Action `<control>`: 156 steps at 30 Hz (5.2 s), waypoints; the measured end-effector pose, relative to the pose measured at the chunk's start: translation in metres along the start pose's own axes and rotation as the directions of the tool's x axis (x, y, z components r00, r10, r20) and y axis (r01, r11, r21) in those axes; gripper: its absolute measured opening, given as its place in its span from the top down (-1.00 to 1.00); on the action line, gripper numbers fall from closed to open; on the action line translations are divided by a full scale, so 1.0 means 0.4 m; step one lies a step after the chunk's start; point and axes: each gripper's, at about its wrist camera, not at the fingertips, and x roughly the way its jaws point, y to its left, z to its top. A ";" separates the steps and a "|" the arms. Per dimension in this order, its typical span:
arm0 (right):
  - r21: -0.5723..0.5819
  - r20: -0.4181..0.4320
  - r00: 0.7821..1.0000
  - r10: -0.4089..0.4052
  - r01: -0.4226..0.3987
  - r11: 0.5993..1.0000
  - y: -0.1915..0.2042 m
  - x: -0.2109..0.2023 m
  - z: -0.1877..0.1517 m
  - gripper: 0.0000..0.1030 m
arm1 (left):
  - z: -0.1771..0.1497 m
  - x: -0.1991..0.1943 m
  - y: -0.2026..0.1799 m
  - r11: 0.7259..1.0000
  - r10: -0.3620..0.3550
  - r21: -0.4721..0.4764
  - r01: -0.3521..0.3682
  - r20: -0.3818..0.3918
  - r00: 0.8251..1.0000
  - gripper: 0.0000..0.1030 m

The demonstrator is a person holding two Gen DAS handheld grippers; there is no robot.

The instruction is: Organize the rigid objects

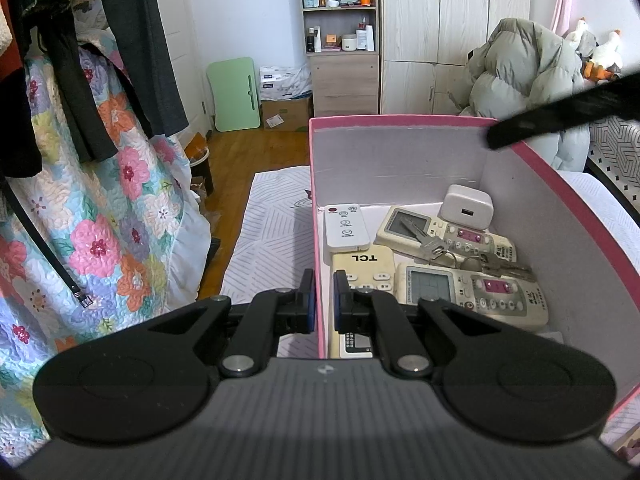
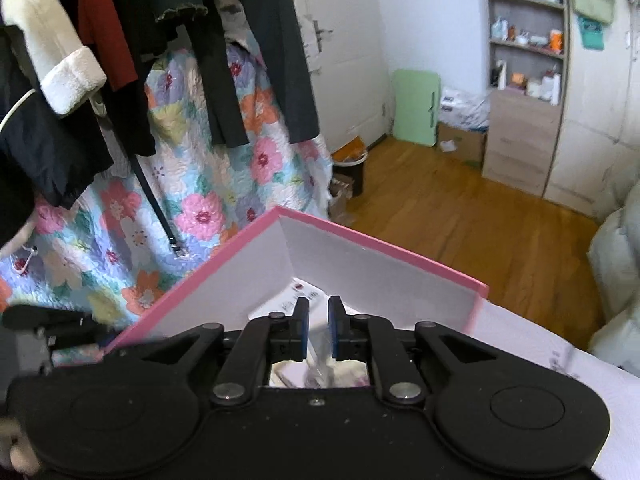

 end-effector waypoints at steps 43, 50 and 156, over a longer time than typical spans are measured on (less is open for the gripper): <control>0.080 0.229 0.968 -0.101 0.085 0.993 0.085 -0.406 -0.272 0.15 | -0.003 -0.325 -0.132 0.997 0.040 -0.061 -0.040 -0.001 0.999 0.19; 0.073 0.186 0.971 -0.150 0.139 0.988 0.081 -0.461 -0.306 0.14 | -0.019 -0.391 -0.188 0.997 0.015 -0.076 -0.013 0.023 1.000 0.01; 0.182 0.028 0.880 -0.474 0.462 0.868 0.074 -0.535 -0.450 -0.97 | -0.142 -0.385 -0.320 0.996 0.088 -0.025 -0.088 0.016 0.996 -1.00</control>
